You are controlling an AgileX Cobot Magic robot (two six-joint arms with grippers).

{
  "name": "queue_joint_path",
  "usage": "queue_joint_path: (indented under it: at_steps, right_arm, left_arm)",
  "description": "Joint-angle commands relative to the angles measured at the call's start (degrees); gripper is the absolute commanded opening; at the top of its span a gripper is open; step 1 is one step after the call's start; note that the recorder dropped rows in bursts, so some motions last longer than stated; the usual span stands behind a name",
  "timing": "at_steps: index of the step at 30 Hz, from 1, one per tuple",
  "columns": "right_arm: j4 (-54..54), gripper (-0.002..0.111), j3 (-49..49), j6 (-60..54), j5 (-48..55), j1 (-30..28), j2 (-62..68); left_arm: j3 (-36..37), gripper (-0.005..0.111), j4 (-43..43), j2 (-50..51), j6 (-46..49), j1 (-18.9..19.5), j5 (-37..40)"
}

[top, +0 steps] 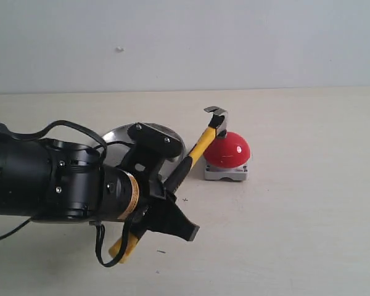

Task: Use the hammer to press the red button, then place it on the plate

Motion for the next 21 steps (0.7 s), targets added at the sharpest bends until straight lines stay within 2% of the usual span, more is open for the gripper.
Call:
queue_joint_path:
  at_steps: [1, 9, 15, 21]
  right_arm:
    - [0.2, 0.0, 0.3, -0.1, 0.1, 0.1, -0.3]
    - [0.2, 0.0, 0.3, -0.1, 0.1, 0.1, -0.3]
    - [0.2, 0.0, 0.3, -0.1, 0.1, 0.1, -0.3]
    - [0.2, 0.0, 0.3, -0.1, 0.1, 0.1, -0.3]
  left_arm:
    - [-1.3, 0.0, -0.1, -8.3, 1.1, -0.1, 1.0]
    - [-1.3, 0.0, 0.3, -26.7, 1.1, -0.1, 2.6]
    - [-1.3, 0.0, -2.8, -32.9, 1.1, 0.5, 1.4]
    - [-1.3, 0.0, -8.6, -35.6, 0.9, 7.2, -5.0]
